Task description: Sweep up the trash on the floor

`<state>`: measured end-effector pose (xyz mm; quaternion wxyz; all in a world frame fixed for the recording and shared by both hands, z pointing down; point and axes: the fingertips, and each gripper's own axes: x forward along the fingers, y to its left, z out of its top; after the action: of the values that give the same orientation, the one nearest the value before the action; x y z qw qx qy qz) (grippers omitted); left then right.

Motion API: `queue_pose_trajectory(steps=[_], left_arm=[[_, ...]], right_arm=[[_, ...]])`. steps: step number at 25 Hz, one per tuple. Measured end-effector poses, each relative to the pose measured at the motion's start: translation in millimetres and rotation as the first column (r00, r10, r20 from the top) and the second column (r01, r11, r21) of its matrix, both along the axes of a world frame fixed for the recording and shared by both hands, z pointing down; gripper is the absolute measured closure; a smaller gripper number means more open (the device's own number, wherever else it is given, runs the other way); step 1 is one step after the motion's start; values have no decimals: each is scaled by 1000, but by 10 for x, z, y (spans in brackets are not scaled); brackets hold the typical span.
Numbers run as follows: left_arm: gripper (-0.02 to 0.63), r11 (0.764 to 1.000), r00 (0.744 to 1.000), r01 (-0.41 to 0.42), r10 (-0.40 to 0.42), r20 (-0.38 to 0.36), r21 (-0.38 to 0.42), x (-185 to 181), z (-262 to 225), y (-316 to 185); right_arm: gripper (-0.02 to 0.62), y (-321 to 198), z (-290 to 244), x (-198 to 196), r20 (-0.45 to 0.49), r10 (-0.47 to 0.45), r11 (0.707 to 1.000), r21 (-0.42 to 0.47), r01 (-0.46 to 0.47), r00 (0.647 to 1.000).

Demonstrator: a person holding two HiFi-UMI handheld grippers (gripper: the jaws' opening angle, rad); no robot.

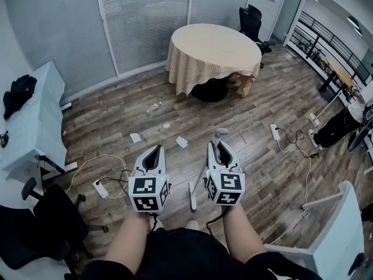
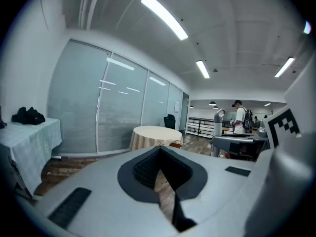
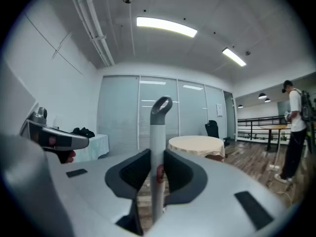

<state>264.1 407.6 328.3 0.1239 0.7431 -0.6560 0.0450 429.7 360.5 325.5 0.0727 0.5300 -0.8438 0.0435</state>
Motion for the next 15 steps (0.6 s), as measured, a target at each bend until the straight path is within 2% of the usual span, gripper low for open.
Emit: queue_pose_trajectory(steps=[7, 15], left_arm=[[612, 1000, 998, -7, 6, -59, -13, -283, 117, 27], [612, 1000, 998, -8, 8, -59, -9, -608, 159, -7]], right_arm=[[500, 32, 66, -253, 3, 8, 1000, -2, -8, 1000], [500, -40, -38, -569, -26, 13, 1000, 20, -13, 1000]])
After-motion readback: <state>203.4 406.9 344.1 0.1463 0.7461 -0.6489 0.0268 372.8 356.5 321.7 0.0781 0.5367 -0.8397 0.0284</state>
